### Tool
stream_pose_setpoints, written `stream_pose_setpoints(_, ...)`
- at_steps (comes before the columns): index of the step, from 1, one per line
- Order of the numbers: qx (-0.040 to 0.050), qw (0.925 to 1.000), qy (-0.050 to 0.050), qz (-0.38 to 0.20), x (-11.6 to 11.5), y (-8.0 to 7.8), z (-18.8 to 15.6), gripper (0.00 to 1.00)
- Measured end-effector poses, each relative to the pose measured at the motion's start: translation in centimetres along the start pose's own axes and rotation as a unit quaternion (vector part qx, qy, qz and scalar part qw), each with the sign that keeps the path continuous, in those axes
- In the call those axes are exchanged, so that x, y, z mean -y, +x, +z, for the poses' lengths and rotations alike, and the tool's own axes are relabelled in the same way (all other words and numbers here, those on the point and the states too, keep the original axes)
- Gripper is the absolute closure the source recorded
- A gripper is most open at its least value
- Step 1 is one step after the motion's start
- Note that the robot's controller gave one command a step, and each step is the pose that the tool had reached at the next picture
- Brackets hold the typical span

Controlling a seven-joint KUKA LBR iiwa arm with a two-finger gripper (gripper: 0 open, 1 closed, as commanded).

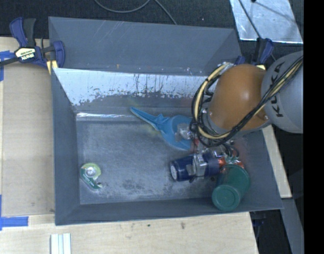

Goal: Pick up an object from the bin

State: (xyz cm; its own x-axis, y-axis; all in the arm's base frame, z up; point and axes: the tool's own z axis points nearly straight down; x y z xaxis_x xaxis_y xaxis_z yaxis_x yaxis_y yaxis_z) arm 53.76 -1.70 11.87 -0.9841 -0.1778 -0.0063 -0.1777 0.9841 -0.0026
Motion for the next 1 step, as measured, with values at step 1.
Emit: stream_pose_setpoints(1, -0.0019, 1.0000, -0.002, -0.004, 0.30, 0.02, 0.90, 0.00)
